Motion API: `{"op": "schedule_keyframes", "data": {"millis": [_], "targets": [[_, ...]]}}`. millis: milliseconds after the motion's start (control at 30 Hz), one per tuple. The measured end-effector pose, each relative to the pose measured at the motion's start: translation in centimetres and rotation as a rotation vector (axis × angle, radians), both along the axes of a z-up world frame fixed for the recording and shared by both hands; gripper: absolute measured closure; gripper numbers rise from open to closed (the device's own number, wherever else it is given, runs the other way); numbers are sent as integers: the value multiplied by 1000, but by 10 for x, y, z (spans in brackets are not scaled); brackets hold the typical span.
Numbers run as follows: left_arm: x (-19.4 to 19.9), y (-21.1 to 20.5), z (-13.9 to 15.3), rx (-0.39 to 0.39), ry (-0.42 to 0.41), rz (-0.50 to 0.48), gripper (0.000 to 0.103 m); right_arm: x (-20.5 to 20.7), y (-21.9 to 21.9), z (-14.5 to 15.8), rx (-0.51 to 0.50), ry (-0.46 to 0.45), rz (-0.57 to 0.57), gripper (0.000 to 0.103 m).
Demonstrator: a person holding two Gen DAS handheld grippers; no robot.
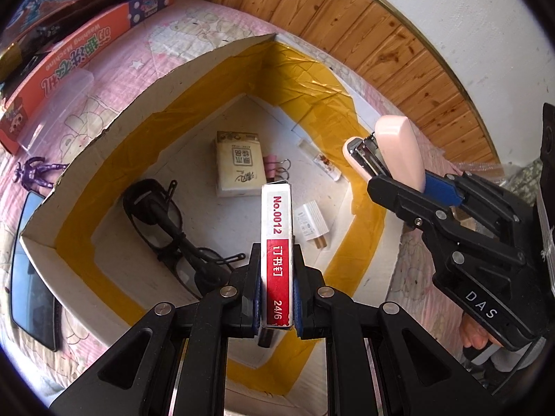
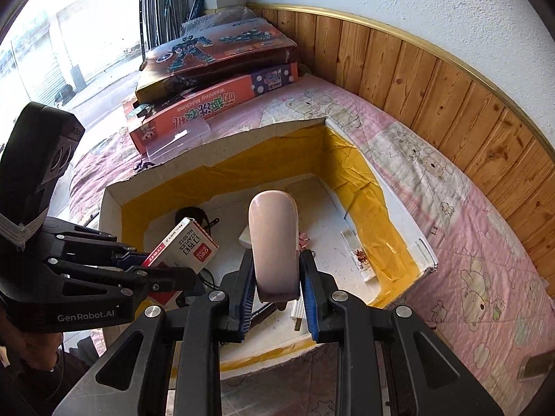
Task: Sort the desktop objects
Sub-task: 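Lift the stapler and staple box and carry both toward the cardboard box, then lower the staple box with the left tool while the right tool lowers the pink stapler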
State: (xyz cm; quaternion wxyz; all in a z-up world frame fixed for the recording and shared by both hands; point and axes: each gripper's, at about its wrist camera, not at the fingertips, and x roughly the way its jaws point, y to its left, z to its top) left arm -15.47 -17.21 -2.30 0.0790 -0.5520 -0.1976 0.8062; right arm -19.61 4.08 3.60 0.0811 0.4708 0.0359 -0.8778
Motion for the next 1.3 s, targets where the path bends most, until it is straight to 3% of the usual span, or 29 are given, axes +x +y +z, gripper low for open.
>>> {"op": "schedule_keyframes", "data": {"millis": [433, 767, 1167, 1200, 1233, 1300], "targets": [[-19, 7, -14, 30, -99, -5, 89, -62, -6, -20, 88, -128, 63, 77], [-33, 1, -29, 141, -182, 36, 89, -107, -6, -42, 145, -225, 69, 77], [-51, -1, -52, 152, -254, 59, 89, -154, -2, -83, 207, -350, 50, 77], [-53, -1, -53, 154, -262, 57, 85, -157, 0, -86, 208, -354, 43, 77], [-53, -1, -55, 167, -273, 56, 73, -159, 2, -88, 212, -360, 35, 77], [-52, -2, -55, 168, -273, 59, 69, -163, 7, -92, 215, -363, 11, 76]]}}
